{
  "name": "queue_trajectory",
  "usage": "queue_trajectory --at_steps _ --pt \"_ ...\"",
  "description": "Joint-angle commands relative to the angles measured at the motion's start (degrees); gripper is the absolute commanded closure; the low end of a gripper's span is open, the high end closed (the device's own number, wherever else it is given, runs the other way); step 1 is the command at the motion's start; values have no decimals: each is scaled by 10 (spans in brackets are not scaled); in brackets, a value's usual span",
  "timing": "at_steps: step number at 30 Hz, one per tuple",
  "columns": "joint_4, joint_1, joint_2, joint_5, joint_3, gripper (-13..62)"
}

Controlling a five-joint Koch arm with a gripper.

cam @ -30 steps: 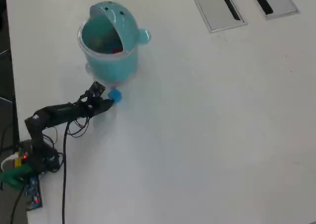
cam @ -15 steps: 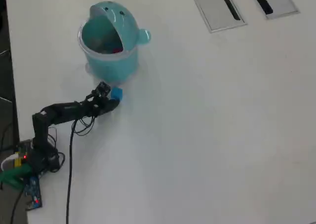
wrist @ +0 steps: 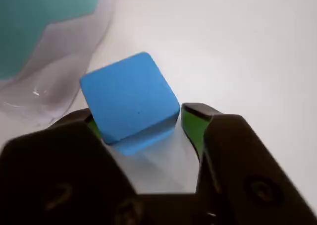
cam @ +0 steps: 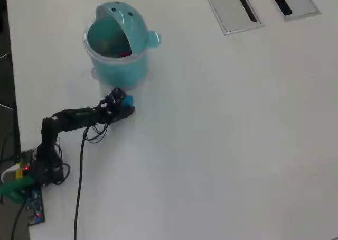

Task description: Grasp RGB lego blocks and put them in the bin one by one.

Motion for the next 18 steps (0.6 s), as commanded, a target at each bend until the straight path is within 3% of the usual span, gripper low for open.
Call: queue_trajectory --at_steps 1,8,18 --pt "-25 -8 6 -7 -41 241" --pt "-83 -28 10 -8 -33 392" --pt "-105 -18 144 -13 71 416"
